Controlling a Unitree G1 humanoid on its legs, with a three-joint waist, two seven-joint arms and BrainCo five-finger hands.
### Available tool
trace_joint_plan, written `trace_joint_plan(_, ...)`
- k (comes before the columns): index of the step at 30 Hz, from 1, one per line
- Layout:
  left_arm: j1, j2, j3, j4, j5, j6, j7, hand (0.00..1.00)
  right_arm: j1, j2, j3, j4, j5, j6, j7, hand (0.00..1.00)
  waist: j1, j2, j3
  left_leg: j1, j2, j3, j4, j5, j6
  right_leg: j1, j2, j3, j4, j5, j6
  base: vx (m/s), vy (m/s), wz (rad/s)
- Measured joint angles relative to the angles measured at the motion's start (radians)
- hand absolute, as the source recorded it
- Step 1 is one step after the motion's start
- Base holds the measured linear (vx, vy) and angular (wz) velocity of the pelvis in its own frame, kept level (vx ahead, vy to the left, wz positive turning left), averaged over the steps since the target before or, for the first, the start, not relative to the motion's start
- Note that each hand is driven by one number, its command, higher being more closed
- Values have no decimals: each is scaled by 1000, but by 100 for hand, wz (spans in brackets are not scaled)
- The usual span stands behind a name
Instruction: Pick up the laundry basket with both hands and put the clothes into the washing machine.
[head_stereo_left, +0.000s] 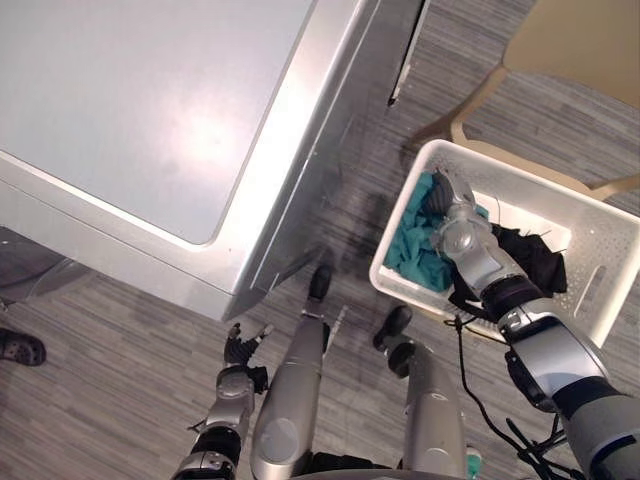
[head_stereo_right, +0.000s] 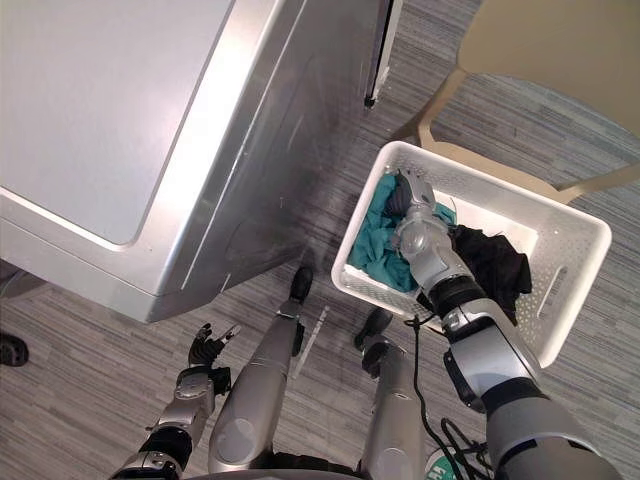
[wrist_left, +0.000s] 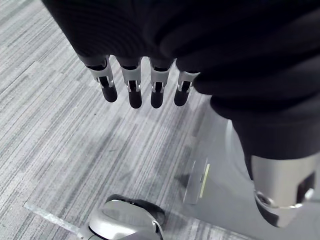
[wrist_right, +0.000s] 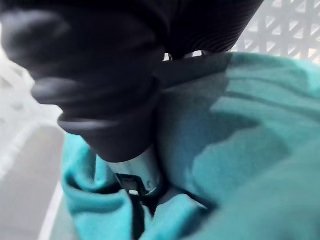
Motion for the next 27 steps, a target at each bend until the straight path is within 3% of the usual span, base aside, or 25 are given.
trace_joint_plan(6,4,1,19,3,-7,11,-2,0,193,68,-155,-325,55,-6,-43,100,-9,-16,5,116,3,18,-43,0,0,95,1,18,-16,-7,3,-14,-6,-4)
trace_joint_plan(9,20,21,20,9,-5,26,-6,0,336,135,-221,-492,96,-35,-43,100,-25,-41,5,199,3,25,-91,4,-3,162,3,23,-44,-8,6,5,0,-1)
trace_joint_plan(12,69,57,24,11,-4,41,-22,0,509,210,-263,-642,153,-64,-34,100,-43,-87,-27,281,9,39,-146,12,0,230,16,34,-92,-3,15,66,-10,-11)
trace_joint_plan(15,134,90,34,52,21,53,-48,0,682,256,-310,-760,231,-90,10,100,-61,-128,-114,352,13,46,-200,11,1,295,33,49,-163,10,31,154,-11,-17)
trace_joint_plan(18,194,94,47,69,38,64,-59,0,773,269,-354,-841,304,-123,56,100,-85,-130,-184,417,9,54,-241,10,3,365,39,50,-223,21,44,158,-5,-7)
trace_joint_plan(22,258,83,76,71,39,66,-73,0,828,298,-371,-914,424,-172,116,100,-90,-129,-248,481,4,67,-259,5,9,445,47,59,-297,39,56,113,-18,-9)
trace_joint_plan(27,329,68,115,70,38,65,-86,0,834,348,-353,-925,623,-217,184,100,-84,-116,-268,529,9,115,-235,-34,18,458,51,128,-271,44,56,8,15,-36)
